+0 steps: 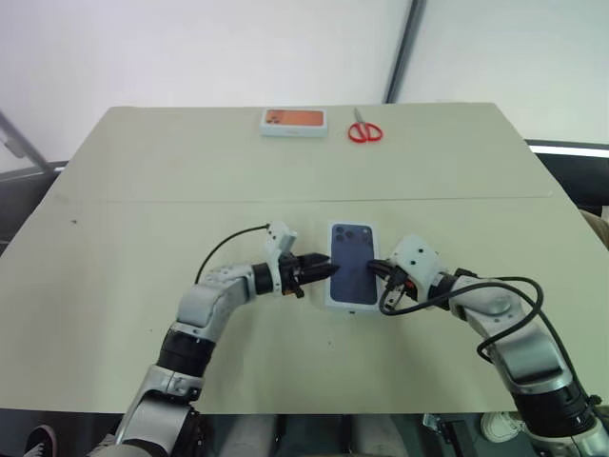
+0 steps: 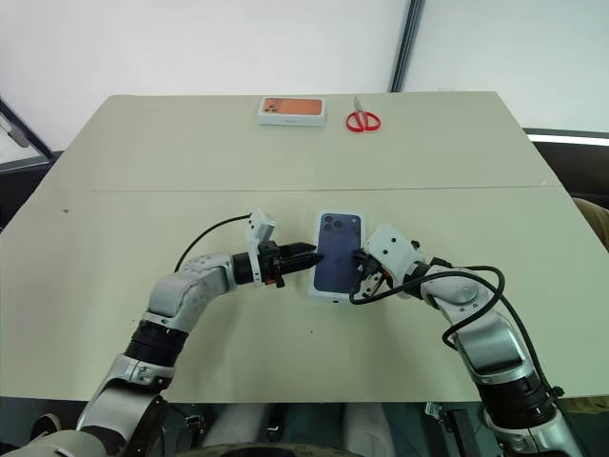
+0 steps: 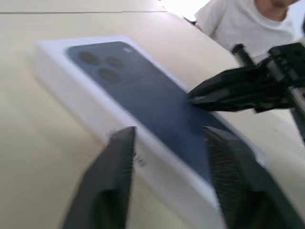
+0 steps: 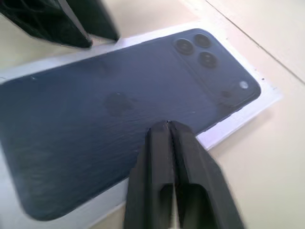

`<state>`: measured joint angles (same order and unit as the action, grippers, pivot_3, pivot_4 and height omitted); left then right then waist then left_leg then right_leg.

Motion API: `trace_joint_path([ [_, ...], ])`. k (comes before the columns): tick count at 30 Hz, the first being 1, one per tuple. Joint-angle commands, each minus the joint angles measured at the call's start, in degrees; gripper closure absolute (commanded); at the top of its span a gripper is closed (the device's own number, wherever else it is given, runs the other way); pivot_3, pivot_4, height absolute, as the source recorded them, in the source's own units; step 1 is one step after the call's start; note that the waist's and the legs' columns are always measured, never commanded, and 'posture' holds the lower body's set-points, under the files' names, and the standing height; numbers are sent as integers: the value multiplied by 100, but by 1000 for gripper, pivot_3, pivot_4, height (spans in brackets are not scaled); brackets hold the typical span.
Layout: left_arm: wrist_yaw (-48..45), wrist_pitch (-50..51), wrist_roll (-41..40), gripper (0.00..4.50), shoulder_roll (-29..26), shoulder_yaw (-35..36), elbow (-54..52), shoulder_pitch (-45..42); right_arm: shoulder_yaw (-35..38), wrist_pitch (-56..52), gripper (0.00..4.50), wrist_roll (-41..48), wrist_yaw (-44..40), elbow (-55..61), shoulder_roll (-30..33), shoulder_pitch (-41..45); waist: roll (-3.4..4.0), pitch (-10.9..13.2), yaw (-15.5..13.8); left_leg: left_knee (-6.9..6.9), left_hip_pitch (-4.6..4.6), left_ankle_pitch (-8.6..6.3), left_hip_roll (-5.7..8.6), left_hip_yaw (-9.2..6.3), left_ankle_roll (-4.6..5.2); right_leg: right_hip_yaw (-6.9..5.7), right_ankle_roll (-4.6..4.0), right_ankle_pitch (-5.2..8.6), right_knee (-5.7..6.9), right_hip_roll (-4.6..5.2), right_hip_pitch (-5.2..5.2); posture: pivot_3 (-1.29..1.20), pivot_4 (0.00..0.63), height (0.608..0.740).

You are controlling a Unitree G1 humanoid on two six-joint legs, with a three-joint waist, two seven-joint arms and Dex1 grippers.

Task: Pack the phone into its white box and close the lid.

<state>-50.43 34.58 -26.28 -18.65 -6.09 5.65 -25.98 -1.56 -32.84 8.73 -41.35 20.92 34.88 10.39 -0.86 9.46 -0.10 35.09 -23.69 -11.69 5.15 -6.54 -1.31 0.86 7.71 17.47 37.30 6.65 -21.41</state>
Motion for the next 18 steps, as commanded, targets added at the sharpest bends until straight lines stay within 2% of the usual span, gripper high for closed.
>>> trace_joint_path([
  [1,-350,24,-270,153,-468,439,-423,-153,534,-106,2204,520,-123,157,53,250,1,2,-1,-1,-2,0,0,0,0,0,0,0,-1,0,-1,0,150,740],
  [2,-437,-45,-269,0,-638,521,-432,-137,600,-127,1604,629,-197,208,93,247,1,2,-2,0,-3,0,0,0,0,-1,0,0,-2,0,-2,0,150,740],
  [5,-635,-85,-269,0,-1065,690,-512,-6,713,127,79,768,-419,394,254,80,2,2,-40,-1,-5,-2,1,-1,3,-1,0,0,-10,2,1,0,150,740],
  [8,-716,-115,-356,0,-1398,919,-843,347,1014,211,27,1258,-772,680,375,-207,3,3,-43,-1,-10,-4,2,1,6,0,0,0,-14,7,-2,0,150,740],
  [18,-689,-578,-354,0,-2012,1756,-1542,2069,1585,1429,27,1218,-1397,723,943,-1689,6,5,-55,-3,-19,-9,-5,3,9,4,-5,1,-24,17,-8,0,150,740],
])
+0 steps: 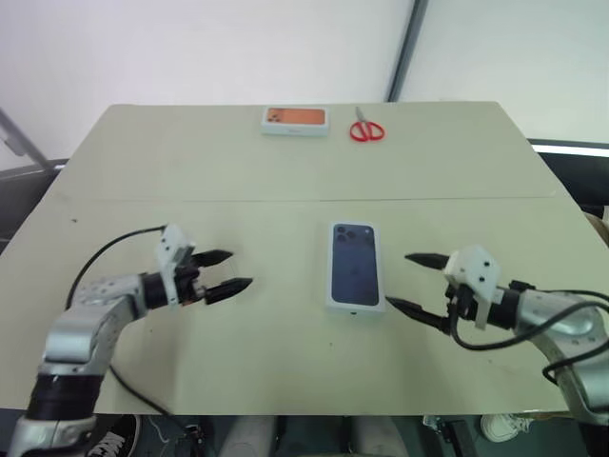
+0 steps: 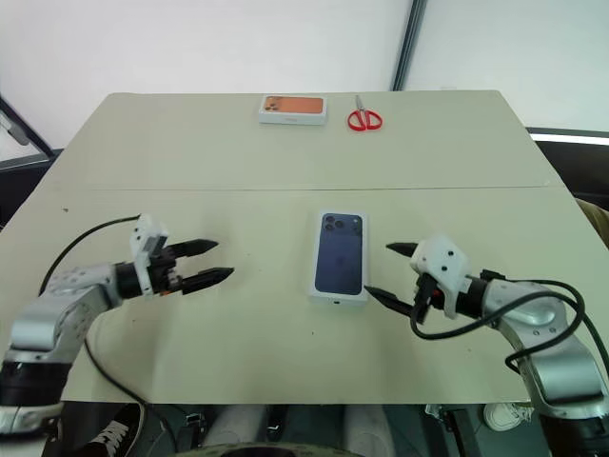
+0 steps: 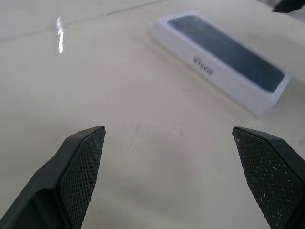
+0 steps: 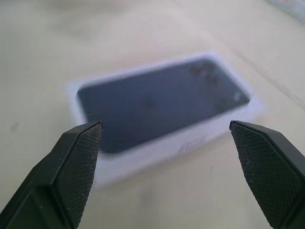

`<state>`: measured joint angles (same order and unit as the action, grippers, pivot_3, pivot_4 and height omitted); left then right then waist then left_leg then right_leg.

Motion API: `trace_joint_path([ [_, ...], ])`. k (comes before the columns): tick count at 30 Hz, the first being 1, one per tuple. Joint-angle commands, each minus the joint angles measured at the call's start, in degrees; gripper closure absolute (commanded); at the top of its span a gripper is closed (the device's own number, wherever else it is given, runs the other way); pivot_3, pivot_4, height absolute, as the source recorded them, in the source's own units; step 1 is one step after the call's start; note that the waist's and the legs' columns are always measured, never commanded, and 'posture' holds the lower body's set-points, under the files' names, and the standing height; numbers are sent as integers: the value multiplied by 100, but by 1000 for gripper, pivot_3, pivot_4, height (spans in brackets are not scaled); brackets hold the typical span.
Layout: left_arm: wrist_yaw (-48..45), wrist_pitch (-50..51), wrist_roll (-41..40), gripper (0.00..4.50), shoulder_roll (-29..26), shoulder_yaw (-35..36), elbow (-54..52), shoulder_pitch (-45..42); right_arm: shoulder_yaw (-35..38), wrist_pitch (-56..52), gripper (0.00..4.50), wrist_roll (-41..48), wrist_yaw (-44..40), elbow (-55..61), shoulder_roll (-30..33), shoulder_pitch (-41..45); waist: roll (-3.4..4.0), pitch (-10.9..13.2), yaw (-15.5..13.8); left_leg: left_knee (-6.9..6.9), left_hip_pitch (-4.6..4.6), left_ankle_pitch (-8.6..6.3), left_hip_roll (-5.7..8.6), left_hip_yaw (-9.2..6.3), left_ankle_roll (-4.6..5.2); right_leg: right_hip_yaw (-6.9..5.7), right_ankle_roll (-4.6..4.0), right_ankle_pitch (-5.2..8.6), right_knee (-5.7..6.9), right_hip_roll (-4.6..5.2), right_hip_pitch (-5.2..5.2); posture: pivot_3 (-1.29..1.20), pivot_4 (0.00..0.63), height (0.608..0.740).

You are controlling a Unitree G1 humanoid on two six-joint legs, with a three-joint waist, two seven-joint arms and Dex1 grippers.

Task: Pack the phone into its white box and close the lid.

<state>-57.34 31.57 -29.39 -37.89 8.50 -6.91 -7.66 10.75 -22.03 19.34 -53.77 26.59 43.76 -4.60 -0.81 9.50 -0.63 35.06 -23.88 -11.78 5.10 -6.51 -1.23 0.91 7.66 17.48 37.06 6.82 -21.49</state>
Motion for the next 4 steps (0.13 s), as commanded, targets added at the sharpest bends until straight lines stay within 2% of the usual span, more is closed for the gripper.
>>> trace_joint_path([
  [1,16,-259,-104,0,-117,442,-302,405,488,495,27,130,-154,129,40,-377,1,0,-5,4,0,0,-1,0,0,1,-3,1,1,0,2,0,150,740],
  [4,-71,-400,-203,0,-201,776,-300,732,792,1170,27,55,-410,-178,58,-812,0,0,-7,3,-1,-1,-2,0,-1,3,-16,8,-4,3,4,0,150,740],
])
